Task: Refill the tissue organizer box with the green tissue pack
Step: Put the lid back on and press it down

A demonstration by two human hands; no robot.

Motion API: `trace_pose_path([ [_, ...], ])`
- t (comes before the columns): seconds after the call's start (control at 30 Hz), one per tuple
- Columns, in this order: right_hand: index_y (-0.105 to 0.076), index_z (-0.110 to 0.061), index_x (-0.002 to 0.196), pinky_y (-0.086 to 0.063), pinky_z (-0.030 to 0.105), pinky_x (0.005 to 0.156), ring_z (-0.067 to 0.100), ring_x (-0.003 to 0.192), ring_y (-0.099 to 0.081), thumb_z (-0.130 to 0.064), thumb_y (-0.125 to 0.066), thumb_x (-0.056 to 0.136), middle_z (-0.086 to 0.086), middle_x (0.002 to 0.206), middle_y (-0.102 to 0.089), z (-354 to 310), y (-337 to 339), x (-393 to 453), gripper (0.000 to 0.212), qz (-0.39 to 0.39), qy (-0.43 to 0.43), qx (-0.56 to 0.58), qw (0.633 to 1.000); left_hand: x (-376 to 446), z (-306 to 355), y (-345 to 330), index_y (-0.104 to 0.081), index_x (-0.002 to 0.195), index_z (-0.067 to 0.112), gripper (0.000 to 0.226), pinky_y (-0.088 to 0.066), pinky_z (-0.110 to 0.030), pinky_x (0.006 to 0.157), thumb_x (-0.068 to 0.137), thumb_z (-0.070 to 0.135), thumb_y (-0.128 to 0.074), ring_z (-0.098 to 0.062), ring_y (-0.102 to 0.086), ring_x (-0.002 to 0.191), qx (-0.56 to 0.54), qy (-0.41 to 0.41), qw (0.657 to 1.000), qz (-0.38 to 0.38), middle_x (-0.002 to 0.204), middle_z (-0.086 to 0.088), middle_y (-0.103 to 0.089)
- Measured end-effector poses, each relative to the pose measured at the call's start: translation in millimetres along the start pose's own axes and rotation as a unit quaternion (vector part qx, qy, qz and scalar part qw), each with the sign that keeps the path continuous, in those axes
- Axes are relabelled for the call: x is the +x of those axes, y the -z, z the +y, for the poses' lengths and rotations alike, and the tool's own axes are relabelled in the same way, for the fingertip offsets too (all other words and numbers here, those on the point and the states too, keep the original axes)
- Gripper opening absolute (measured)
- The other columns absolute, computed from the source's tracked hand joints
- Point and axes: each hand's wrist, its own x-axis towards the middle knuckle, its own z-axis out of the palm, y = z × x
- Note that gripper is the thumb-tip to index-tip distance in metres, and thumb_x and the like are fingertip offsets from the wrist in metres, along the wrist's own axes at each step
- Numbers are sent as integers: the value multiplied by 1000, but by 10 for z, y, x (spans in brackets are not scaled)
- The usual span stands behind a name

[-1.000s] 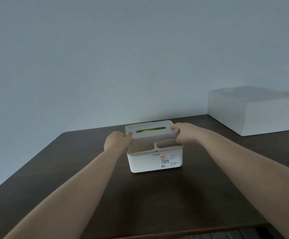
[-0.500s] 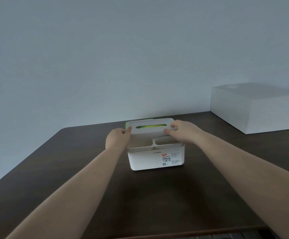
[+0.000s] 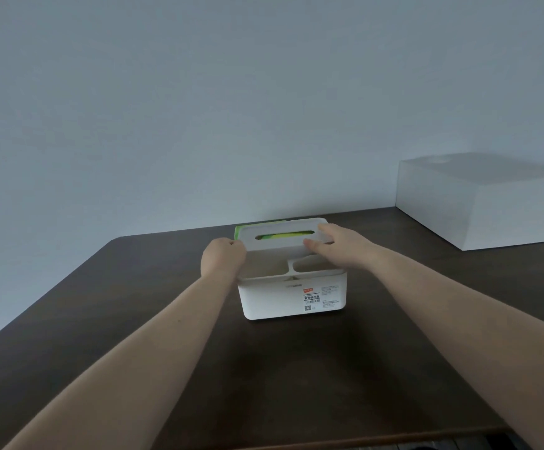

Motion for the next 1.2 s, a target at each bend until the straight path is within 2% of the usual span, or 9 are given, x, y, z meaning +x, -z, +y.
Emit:
trace_pose_path([
  [0.2, -37, -14, 141, -32, 35, 103, 25, 139, -35, -51, -39, 96, 9, 156, -29, 96, -58, 12, 58, -9, 11, -1, 1000, 3, -64, -81, -52, 72, 9, 27, -26, -26, 51, 93, 17, -36, -23, -38, 63, -5, -16, 1000, -12, 75, -10, -49],
  [0.27, -55, -16, 115, -32, 37, 104, 24, 142, -31, -52, -40, 94, 5, 163, -8, 106, -45, 55, 44, -8, 31, -47, 998, 22, -77, -93, -48, 70, 11, 25, -25, -27, 56, 91, 13, -34, -22, -35, 62, -44, -7, 998, -35, 79, -11, -46],
  [0.33, -56, -19, 95, -36, 38, 100, 24, 135, -41, -53, -40, 93, 5, 159, -21, 113, -33, 105, 38, -8, 40, -82, 996, 34, -36, -106, -60, 92, 11, 31, -31, -25, 62, 91, 9, -29, -25, -45, 74, -74, -11, 995, -69, 95, -11, -53],
  [0.43, -53, -11, 105, -40, 35, 81, 23, 100, -53, -54, -40, 92, 4, 111, -57, 144, -45, 143, 46, 14, 39, -91, 995, -2, 26, -127, -42, 145, 13, 50, -39, -23, 80, 98, 9, -27, -27, -51, 108, -63, -28, 995, -75, 123, -3, -52],
  [0.53, -46, -14, 77, -40, 37, 70, 22, 76, -51, -50, -38, 94, 1, 77, -52, 154, -52, 184, 41, 45, 36, -83, 995, -12, -29, -155, -35, 151, 19, 51, -30, -29, 110, 100, 16, -27, -23, -39, 140, -67, -37, 995, -70, 154, 2, -39],
  [0.63, -40, -12, 66, -38, 35, 61, 27, 68, -50, -35, -37, 96, 4, 65, -49, 109, -61, 245, 37, 89, 39, -89, 991, 6, -71, -173, -32, 151, 25, 53, -28, -38, 117, 99, 21, -25, -24, -37, 142, -31, -34, 996, -70, 156, 3, -37],
  [0.83, -36, -9, 83, -35, 31, 75, 30, 110, -51, -17, -35, 94, 8, 116, -53, 15, -155, 407, 13, 51, 11, -10, 999, 112, 99, -128, -51, 118, 13, 37, -39, -35, 81, 89, 14, -27, -30, -57, 98, 187, -64, 977, -81, 119, -6, -61],
  [0.93, -44, -6, 78, -33, 33, 60, 26, 83, -47, -22, -43, 93, 6, 81, -51, -16, -54, 499, 21, 44, -4, -51, 998, 281, 169, -162, -46, 127, 8, 41, -38, -40, 97, 93, 22, -27, -30, -51, 118, 153, -67, 978, -126, 127, -5, -50],
  [1.2, -48, -6, 105, -32, 33, 86, 31, 121, -45, -31, -37, 96, 15, 130, -44, 126, -142, 796, 29, 26, -6, -77, 997, 481, 125, -237, -27, 150, 11, 55, -20, -42, 120, 97, 27, -25, -27, -22, 148, 104, -44, 985, -133, 161, -5, -20],
])
